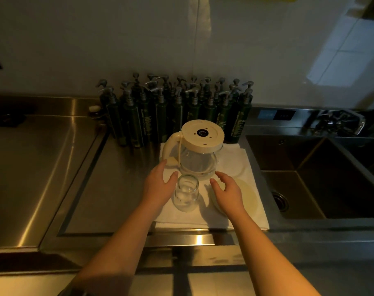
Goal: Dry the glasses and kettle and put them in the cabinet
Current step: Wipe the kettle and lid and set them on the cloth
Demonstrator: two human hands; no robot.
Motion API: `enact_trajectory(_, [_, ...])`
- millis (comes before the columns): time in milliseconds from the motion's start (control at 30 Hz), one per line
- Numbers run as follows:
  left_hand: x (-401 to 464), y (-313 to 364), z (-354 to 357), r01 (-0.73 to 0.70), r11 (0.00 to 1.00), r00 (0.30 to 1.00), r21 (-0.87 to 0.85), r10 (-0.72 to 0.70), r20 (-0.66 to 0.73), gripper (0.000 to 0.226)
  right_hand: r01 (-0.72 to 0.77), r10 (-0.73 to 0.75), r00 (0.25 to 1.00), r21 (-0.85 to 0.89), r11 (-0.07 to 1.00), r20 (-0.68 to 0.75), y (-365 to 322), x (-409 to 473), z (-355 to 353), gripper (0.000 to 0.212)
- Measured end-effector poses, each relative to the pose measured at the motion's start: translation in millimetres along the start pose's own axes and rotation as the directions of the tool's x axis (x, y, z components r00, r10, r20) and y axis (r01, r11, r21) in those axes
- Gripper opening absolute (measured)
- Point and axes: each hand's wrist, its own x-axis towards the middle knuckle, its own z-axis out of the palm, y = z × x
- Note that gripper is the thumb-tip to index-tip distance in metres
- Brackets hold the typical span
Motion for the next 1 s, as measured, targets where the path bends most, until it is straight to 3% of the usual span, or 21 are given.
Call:
enact_trajectory(200, [-15.2, -4.1, -5.1, -0.041, 0.996, 0.999, 0.079, 0.043, -0.024, 0.056, 0.034, -0.035, 0.999, -0.019, 0.999, -0.025, -8.1, -12.6, 2.3, 0.042])
enact_trajectory(500, [-32.2, -16.1, -16.3, -0.104, 0.978, 0.994, 0.183, 0.096, 0.05, 0.06, 0.013, -0.017, 0.996, -0.042, 0.999, -0.084, -14.9, -47.4, 6.6, 0.041])
enact_trajectory(1000, [-64.4, -18.5, -9.0, -0.127, 0.969, 0.989, 0.212, 0.109, 0.096, 0.062, -0.006, -0.007, 0.992, -0.098, 0.995, -0.128, -12.2, -88.0, -11.3, 0.039])
